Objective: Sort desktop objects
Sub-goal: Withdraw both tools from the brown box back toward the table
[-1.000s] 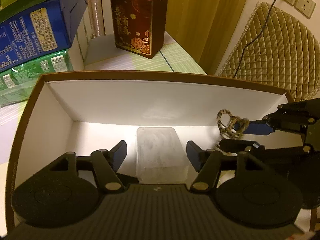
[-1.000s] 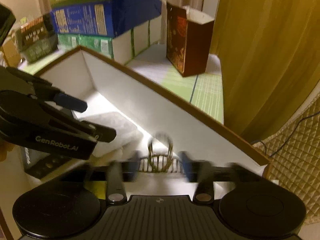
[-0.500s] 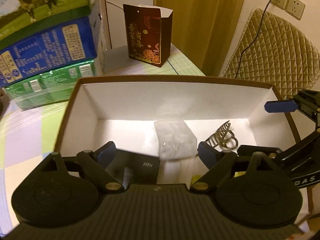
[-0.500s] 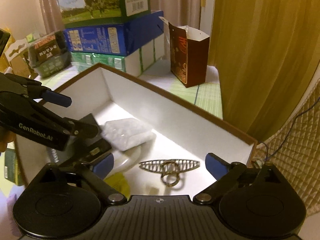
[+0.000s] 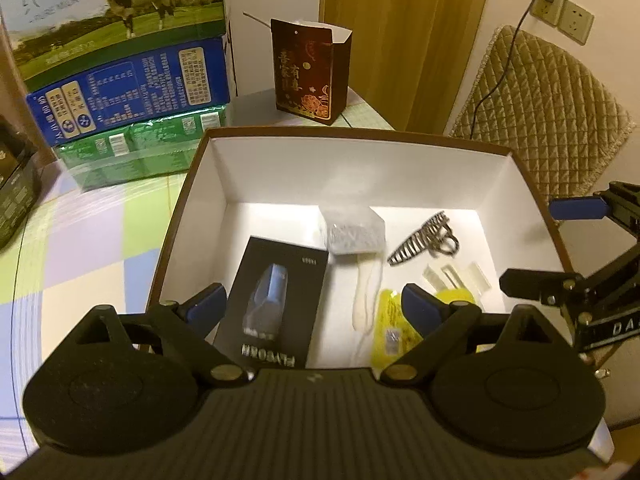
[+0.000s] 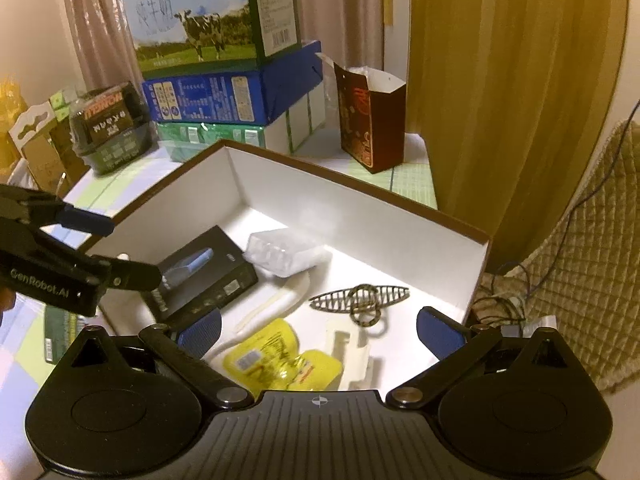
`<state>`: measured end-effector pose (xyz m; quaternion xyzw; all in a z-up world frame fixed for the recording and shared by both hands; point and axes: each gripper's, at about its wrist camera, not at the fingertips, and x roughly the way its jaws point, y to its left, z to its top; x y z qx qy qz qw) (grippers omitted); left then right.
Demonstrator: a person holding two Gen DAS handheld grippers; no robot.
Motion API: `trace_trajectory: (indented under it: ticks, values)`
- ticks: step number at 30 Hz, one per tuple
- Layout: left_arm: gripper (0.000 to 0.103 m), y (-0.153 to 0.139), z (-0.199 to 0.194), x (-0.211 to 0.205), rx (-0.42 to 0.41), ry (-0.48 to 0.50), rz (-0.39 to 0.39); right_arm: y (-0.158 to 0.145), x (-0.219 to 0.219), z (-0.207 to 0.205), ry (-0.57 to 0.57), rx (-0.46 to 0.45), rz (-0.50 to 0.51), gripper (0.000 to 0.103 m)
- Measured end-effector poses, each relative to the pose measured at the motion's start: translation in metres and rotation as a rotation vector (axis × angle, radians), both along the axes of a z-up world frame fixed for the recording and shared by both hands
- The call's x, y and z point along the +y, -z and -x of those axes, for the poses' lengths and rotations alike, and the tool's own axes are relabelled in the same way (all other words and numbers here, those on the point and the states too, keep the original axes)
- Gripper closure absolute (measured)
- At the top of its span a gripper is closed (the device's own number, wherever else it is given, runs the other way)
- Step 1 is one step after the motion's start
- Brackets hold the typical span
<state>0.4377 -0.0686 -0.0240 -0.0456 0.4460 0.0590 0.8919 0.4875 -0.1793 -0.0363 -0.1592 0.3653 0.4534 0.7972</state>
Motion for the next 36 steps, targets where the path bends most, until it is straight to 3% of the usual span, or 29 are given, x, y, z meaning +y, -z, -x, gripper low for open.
trace_trajectory:
  ticks: [14, 36]
  values:
    - [0.010, -0.033, 0.082, -0.013, -0.070, -0.030, 0.001, -0.019, -0.028, 0.063, 0.028, 0.000, -0.042, 0.002]
    - [0.010, -0.026, 0.184, -0.030, -0.043, -0.071, 0.017, -0.007, -0.042, 0.162, -0.098, -0.005, -0.011, 0.002]
